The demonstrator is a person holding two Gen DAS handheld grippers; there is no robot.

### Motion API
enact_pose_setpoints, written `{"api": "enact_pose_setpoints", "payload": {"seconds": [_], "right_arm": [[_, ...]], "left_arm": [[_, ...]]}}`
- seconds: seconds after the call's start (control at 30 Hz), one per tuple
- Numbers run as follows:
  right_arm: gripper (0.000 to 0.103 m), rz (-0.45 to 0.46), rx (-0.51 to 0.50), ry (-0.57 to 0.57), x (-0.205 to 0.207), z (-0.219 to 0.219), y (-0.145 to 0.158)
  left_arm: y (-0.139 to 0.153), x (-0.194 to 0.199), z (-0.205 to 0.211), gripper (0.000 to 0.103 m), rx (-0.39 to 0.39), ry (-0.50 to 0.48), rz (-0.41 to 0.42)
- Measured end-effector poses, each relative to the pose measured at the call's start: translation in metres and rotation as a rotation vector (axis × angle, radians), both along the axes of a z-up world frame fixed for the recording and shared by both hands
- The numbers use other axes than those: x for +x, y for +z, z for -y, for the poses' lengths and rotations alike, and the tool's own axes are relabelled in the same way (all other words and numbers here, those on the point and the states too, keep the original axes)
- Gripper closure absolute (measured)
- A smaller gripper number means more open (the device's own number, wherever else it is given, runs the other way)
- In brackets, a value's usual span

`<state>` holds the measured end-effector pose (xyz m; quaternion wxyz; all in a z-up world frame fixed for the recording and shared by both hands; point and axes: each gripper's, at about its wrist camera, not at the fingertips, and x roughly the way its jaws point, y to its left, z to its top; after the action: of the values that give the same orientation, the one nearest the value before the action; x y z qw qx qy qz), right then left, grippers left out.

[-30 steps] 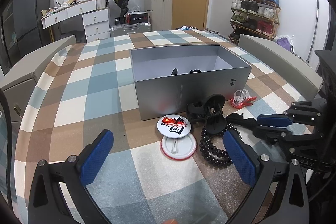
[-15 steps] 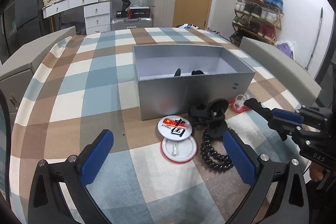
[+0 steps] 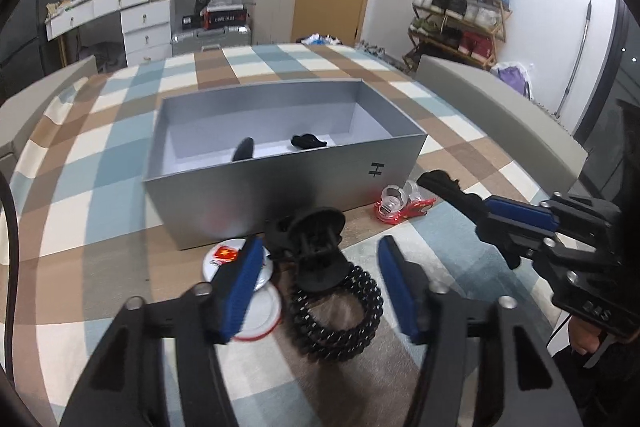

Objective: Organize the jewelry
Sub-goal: 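Grasp another black claw clip with the left gripper while the right lifts its clip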

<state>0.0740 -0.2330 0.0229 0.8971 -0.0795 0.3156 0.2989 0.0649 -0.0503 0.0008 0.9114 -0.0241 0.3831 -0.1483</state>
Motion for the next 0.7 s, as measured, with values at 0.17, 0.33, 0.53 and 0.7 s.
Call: {"api": "enact_pose_setpoints", "payload": {"seconds": [0.17,0.33,0.53,0.7], "right_arm": [[0.086,0.007,0.003,0.003,-0.001,0.001,0.001],[0.086,0.005,-0.002,0.008,-0.002,-0.001,-0.001],[0.086,0.004,-0.003,0.002,-0.001,-0.001,-0.001],[0.086,0.003,-0.008,0.000,-0.002,-0.001,-0.002]], "left_arm": [[-0.008,0.004,0.004,0.062,0.037,0.020,-0.025],[-0.006,-0.004,0.005,0.066,0.053,0.024,-0.004],[0.000,-0.011,0.001,0.078,0.044,0.028,0.023],[0.001,-0.008,-0.004,0.078,0.029,0.040,0.033]]}}
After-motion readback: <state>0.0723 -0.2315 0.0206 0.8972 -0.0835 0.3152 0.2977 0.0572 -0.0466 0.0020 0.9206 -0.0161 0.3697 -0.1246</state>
